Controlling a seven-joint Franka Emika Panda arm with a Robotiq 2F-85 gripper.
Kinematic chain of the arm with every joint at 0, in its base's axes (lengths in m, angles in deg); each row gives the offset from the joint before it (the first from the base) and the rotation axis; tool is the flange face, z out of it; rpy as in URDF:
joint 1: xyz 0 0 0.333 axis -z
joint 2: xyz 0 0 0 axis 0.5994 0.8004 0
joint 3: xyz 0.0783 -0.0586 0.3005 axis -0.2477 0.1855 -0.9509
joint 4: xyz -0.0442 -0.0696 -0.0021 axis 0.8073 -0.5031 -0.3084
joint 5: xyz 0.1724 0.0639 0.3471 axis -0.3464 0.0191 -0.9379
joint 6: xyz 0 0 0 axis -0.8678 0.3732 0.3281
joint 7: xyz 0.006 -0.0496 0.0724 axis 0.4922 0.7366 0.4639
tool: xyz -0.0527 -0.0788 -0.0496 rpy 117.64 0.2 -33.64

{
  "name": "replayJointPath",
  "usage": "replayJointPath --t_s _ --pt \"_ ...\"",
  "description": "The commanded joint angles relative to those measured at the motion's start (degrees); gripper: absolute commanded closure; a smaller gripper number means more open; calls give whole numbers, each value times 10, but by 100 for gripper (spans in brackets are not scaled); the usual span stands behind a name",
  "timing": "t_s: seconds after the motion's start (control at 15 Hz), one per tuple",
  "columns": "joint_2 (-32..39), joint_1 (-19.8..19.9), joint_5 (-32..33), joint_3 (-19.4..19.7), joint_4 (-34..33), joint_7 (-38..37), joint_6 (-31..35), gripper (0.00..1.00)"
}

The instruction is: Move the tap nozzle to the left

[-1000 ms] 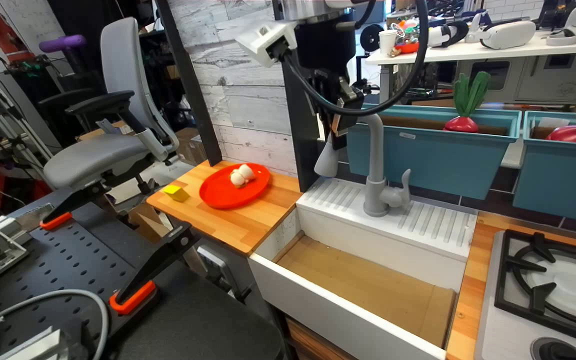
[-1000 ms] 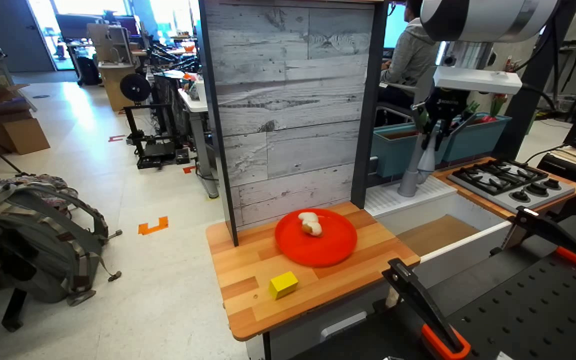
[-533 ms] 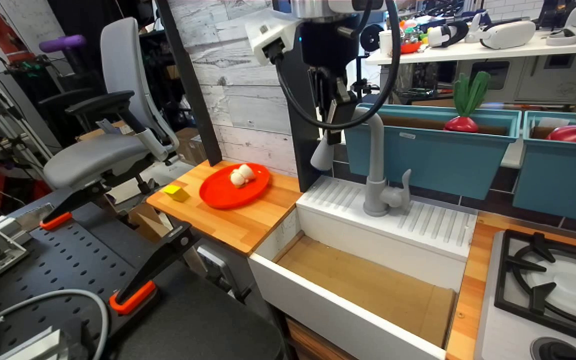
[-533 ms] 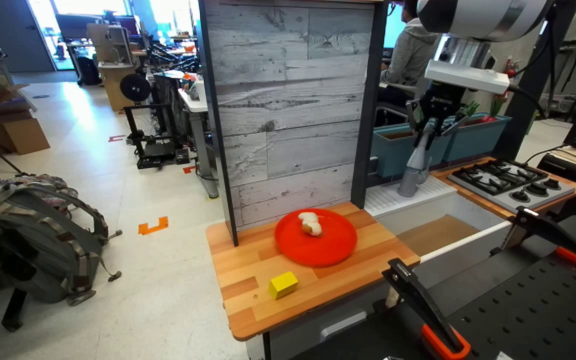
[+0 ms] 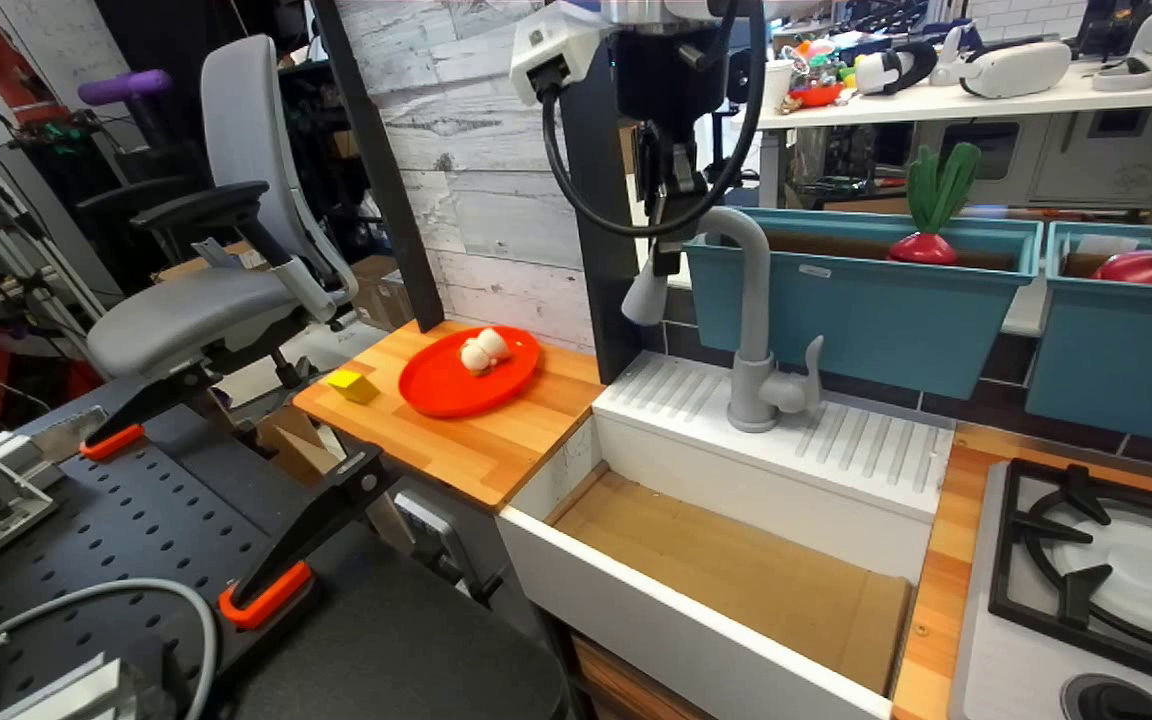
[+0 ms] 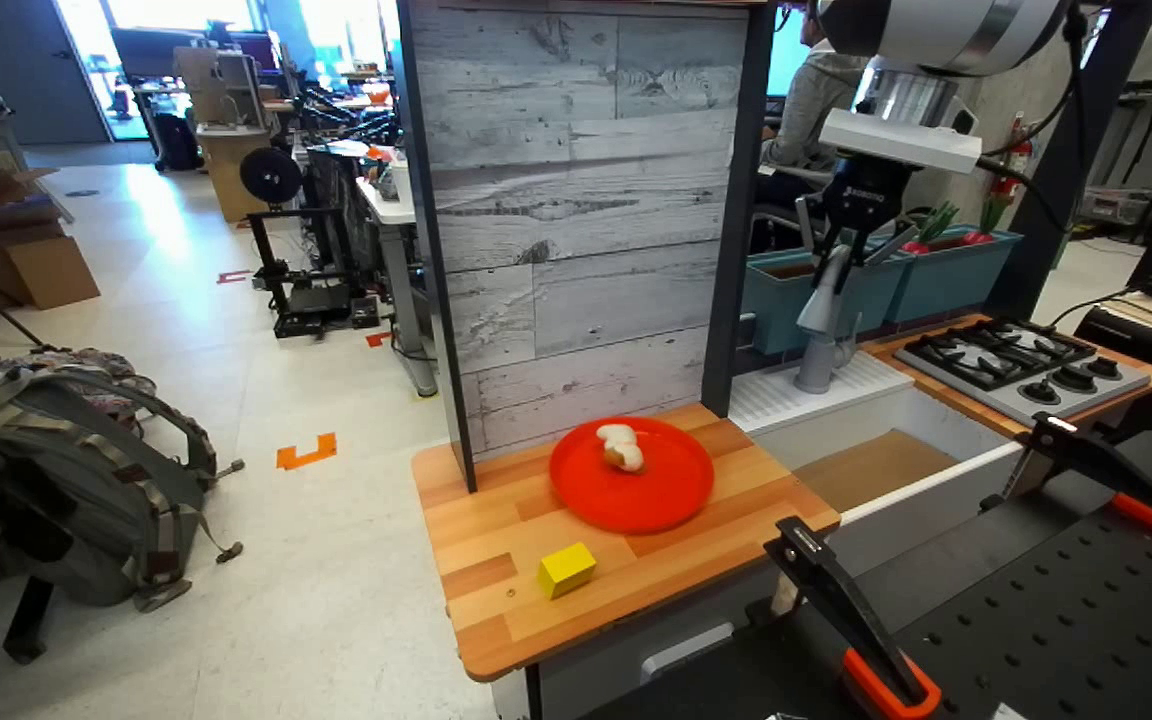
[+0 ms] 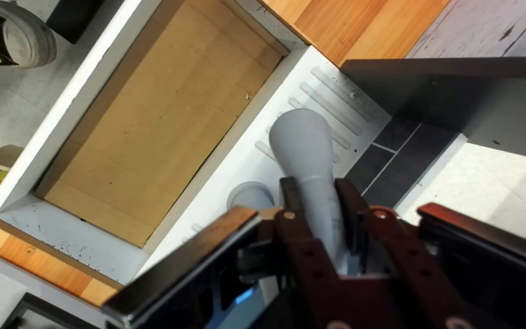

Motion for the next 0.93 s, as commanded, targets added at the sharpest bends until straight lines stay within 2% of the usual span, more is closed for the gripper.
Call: replayJointPath --t_s 0.0,0.53,0.6,0.87 --pt "9 0 -50 -24 -57 -10 -1 94" --pt "11 2 -106 -31 -48 -35 46 94" --pt "11 0 -106 -30 -47 -36 52 57" --pt "13 -1 -125 -43 -49 -33 82 29"
